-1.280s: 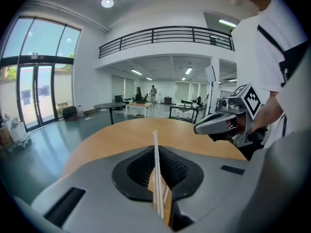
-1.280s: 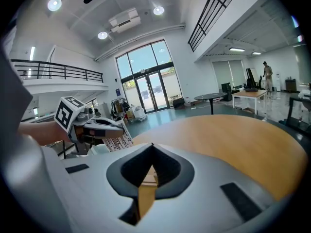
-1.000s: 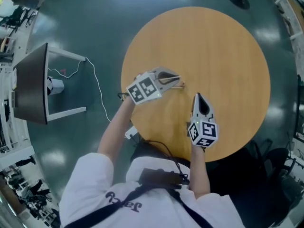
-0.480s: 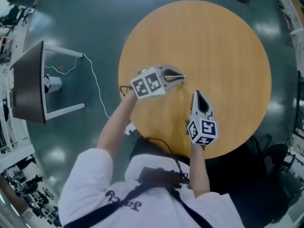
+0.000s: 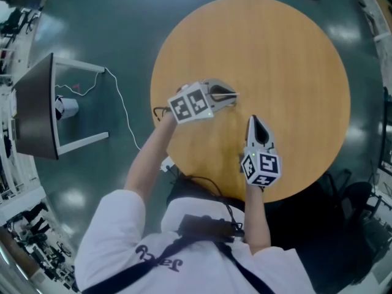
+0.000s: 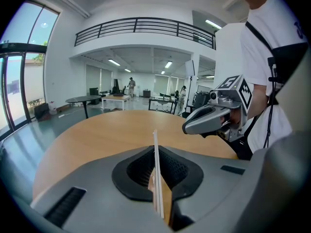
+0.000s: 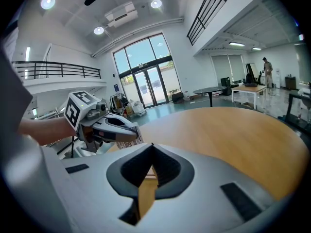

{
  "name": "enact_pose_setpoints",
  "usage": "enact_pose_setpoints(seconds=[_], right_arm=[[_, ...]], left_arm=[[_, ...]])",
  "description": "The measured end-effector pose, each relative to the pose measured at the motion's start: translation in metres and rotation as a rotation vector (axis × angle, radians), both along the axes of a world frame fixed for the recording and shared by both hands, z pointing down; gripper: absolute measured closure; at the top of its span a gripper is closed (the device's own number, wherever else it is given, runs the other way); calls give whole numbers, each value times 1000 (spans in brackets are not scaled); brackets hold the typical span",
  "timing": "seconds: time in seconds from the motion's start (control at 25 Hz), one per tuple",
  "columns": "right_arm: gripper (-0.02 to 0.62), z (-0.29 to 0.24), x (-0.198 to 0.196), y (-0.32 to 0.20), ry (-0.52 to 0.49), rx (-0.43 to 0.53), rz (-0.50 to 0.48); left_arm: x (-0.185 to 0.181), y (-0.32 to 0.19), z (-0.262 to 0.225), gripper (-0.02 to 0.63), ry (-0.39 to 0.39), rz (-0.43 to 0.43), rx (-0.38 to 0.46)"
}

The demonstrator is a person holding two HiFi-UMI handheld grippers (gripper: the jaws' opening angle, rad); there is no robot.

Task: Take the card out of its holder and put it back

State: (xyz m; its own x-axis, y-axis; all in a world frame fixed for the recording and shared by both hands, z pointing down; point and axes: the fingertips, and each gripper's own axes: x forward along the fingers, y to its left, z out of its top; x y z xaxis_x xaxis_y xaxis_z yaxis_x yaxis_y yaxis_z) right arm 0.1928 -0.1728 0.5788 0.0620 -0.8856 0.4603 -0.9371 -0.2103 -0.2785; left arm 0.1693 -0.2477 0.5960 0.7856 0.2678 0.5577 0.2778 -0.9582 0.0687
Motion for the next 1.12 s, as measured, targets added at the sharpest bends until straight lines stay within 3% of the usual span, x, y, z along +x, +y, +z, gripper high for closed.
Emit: enact_pose_setpoints(seconds=[0.72, 1.0, 1.12], right_arm=[[577, 6, -1, -1, -12, -17, -3], [577, 12, -1, 3, -16, -33, -2], [577, 12, -3, 2, -17, -34, -8]], left_arm=[[4, 4, 20, 580, -24, 33, -4], [9, 2, 20, 580, 22, 28, -43], [3, 5, 37, 580, -28, 36, -16]])
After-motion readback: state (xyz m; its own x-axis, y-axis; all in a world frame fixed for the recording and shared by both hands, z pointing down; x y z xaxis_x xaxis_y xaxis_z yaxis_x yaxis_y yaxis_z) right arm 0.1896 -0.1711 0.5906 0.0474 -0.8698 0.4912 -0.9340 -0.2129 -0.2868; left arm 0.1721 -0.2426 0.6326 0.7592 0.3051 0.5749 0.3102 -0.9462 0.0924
